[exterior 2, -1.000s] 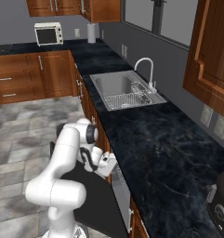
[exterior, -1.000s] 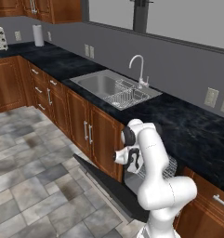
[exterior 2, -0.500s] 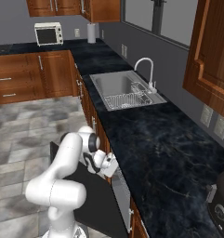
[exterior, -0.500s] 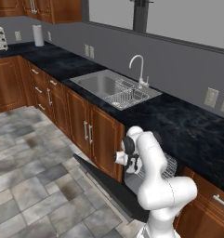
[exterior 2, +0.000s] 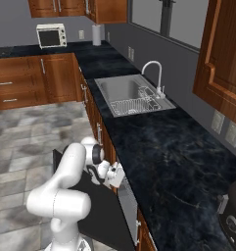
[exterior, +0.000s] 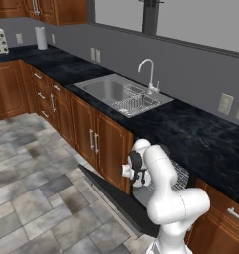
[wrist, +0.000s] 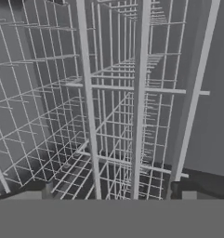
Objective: Open the dishwasher door and pull out the top rack.
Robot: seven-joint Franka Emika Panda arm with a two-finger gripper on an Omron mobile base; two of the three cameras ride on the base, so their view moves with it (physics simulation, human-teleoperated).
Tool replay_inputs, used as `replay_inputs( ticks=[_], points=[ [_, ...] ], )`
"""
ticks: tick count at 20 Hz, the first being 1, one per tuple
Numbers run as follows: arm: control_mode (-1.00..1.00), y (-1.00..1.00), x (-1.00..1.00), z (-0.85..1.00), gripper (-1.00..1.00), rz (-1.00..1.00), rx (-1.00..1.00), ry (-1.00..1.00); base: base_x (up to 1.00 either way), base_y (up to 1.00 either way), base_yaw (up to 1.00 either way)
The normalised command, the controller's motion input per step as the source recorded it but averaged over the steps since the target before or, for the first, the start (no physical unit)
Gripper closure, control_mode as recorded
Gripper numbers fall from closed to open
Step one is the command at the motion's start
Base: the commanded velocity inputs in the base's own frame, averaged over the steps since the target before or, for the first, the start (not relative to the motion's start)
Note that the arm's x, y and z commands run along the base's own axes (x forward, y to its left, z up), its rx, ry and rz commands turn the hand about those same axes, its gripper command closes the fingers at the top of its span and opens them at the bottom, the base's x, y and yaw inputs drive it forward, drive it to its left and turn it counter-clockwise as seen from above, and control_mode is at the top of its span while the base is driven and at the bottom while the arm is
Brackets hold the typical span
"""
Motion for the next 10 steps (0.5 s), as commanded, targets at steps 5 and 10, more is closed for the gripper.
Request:
replay_inputs(
  ticks=[5,10],
  points=[
    [-1.0,-0.09,0.01,0.0,-1.0,0.0,-0.02,0.0,0.0,0.0,0.0],
    [-1.0,0.0,-0.03,0.04,-1.0,0.0,0.0,0.0,0.0,0.0,0.0]
  ],
)
